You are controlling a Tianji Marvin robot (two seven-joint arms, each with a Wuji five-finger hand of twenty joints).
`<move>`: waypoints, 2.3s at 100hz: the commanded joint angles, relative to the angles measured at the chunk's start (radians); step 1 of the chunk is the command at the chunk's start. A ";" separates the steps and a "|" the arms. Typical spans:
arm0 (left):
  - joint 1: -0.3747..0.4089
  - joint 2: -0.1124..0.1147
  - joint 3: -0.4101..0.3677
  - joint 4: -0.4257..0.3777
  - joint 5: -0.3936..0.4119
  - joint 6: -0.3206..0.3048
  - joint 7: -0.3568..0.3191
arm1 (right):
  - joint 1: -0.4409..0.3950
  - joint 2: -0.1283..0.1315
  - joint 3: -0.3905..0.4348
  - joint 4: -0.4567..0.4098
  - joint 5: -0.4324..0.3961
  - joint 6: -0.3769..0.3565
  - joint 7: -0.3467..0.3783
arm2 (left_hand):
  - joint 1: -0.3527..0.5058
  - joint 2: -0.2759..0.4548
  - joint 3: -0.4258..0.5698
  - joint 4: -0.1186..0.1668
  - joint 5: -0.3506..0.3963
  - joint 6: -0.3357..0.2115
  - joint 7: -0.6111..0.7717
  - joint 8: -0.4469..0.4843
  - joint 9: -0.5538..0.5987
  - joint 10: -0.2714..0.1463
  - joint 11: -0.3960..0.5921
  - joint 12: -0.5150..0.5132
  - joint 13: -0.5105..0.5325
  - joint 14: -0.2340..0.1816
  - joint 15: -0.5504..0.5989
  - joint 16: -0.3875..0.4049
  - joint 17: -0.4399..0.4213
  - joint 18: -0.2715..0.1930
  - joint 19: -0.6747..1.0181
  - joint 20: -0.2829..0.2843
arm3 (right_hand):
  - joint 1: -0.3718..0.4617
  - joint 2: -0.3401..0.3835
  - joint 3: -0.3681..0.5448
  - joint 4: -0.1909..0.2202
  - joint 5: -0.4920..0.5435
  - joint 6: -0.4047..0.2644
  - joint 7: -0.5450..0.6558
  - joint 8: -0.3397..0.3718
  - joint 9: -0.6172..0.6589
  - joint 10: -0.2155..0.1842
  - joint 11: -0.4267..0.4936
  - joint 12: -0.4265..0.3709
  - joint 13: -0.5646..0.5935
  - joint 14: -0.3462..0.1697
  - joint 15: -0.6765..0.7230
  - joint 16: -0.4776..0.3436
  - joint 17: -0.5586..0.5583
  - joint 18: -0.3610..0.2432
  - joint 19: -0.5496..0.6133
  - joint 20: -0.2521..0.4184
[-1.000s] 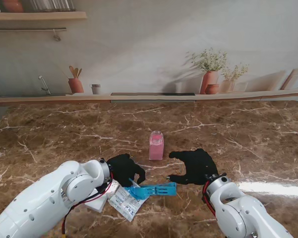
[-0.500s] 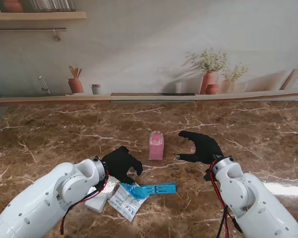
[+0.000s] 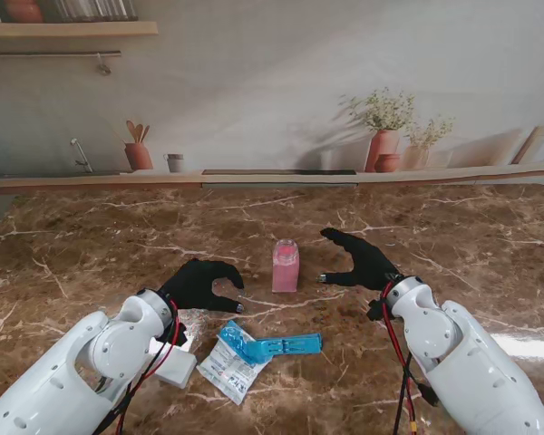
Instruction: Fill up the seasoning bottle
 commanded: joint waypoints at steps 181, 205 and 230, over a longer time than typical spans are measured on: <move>0.100 -0.057 -0.113 -0.030 -0.147 0.063 0.148 | 0.419 -0.211 -0.380 0.736 0.664 -0.285 0.425 | 0.053 0.151 -0.400 0.083 -0.024 0.054 -0.446 -0.064 -0.134 -0.007 -0.078 -0.106 -0.124 -0.092 -0.106 -0.186 -0.042 -0.113 -0.120 -0.327 | 0.114 0.024 -0.142 -0.050 -0.135 -0.182 -0.134 -0.029 -0.228 0.045 -0.029 0.150 -0.319 0.023 0.032 0.048 -0.212 0.008 -0.064 0.141; 0.103 -0.056 -0.118 -0.032 -0.139 0.068 0.146 | 0.452 -0.249 -0.373 0.824 0.665 -0.322 0.473 | 0.054 0.152 -0.398 0.083 -0.017 0.051 -0.443 -0.061 -0.132 -0.006 -0.078 -0.106 -0.123 -0.092 -0.105 -0.185 -0.041 -0.117 -0.119 -0.324 | 0.157 0.010 -0.149 -0.051 -0.115 -0.277 -0.072 0.128 -0.229 0.042 -0.052 0.150 -0.326 0.025 0.006 0.047 -0.216 0.009 -0.072 0.162; 0.101 -0.056 -0.118 -0.029 -0.137 0.068 0.147 | 0.472 -0.291 -0.346 0.901 0.654 -0.356 0.510 | 0.056 0.151 -0.393 0.083 -0.016 0.050 -0.442 -0.060 -0.130 -0.007 -0.077 -0.105 -0.121 -0.094 -0.105 -0.186 -0.041 -0.117 -0.117 -0.322 | 0.211 -0.016 -0.146 -0.050 -0.042 -0.335 -0.040 0.152 -0.226 0.038 -0.043 0.153 -0.332 0.025 -0.003 0.046 -0.218 0.012 -0.066 0.175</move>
